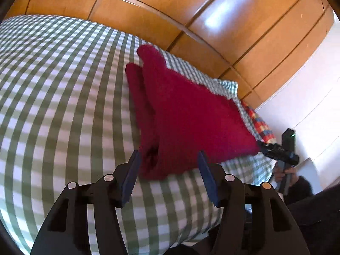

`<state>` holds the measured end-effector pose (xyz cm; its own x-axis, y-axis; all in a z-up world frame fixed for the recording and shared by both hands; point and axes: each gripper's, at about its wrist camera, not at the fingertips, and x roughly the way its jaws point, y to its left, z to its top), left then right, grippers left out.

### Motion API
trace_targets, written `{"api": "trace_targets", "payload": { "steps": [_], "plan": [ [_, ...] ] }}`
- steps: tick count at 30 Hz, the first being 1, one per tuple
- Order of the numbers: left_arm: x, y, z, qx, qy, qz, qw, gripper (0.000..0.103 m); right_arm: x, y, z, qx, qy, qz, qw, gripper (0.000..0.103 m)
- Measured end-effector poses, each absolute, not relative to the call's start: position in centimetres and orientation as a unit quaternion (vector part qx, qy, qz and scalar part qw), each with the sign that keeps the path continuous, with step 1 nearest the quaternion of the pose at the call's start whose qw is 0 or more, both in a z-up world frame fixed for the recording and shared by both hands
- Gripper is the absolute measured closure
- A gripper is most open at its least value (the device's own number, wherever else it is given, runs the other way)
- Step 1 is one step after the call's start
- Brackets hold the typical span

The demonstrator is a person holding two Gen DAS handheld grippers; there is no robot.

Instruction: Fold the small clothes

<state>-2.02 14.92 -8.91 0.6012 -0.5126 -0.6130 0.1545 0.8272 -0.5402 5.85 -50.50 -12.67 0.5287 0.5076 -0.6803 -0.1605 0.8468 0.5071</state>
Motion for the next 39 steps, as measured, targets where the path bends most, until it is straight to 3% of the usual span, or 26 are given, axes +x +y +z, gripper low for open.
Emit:
{"api": "trace_targets", "payload": {
  "steps": [4,6,7,8,9,14,18,24,28,30,31,32,33,34,35,39],
  "plan": [
    [-1.9,14.1,-9.8,-0.219,0.404,-0.212,0.862,0.051,5.2,-50.4,-13.4,0.212,0.444,0.202,0.847,0.040],
    [-0.9,14.3,-10.4,-0.228,0.411,-0.213,0.857,0.068,5.4,-49.7,-14.0,0.203,0.454,0.206,0.843,0.051],
    [-0.7,14.4,-10.6,-0.228,0.412,-0.209,0.857,0.083,5.6,-49.3,-14.2,0.196,0.459,0.204,0.842,0.055],
    [-0.6,14.6,-10.5,-0.228,0.411,-0.207,0.858,0.095,5.9,-49.0,-14.2,0.186,0.463,0.200,0.843,0.067],
    [-0.4,15.0,-10.4,-0.235,0.406,-0.207,0.858,0.095,6.0,-48.6,-14.0,0.174,0.465,0.197,0.845,0.084],
    [-1.9,15.7,-8.0,-0.210,0.386,-0.217,0.871,0.098,3.9,-48.6,-10.1,0.121,0.431,0.208,0.869,0.090],
    [-3.9,16.3,-7.5,-0.190,0.394,-0.228,0.870,0.098,1.5,-48.8,-9.4,0.087,0.434,0.212,0.871,0.091],
    [-6.4,17.0,-13.3,-0.231,0.450,-0.202,0.839,0.098,-0.2,-49.5,-15.0,0.103,0.487,0.188,0.847,0.091],
    [-5.9,16.9,-12.2,-0.231,0.448,-0.212,0.837,0.097,-0.2,-48.8,-14.3,0.090,0.483,0.193,0.849,0.089],
    [-5.7,17.2,-10.7,-0.234,0.437,-0.210,0.843,0.097,0.1,-48.6,-13.3,0.086,0.478,0.196,0.852,0.080],
    [-5.6,17.5,-10.1,-0.242,0.426,-0.212,0.845,0.097,0.8,-48.5,-12.5,0.091,0.471,0.196,0.855,0.067],
    [-5.5,17.9,-9.4,-0.250,0.413,-0.213,0.849,0.088,0.9,-49.0,-11.9,0.100,0.465,0.199,0.857,0.053],
    [-5.3,18.5,-8.6,-0.261,0.395,-0.208,0.856,0.079,1.2,-49.3,-11.1,0.103,0.453,0.195,0.864,0.053],
    [-4.9,18.8,-8.1,-0.268,0.384,-0.200,0.860,0.063,1.6,-49.4,-10.4,0.102,0.444,0.193,0.869,0.053],
    [-4.5,19.0,-7.9,-0.272,0.379,-0.196,0.862,0.058,2.1,-49.4,-9.9,0.104,0.436,0.193,0.872,0.053],
    [-0.2,19.1,-8.0,-0.277,0.376,-0.168,0.868,0.058,5.6,-48.3,-8.3,0.107,0.413,0.184,0.886,0.050]
  ]
}}
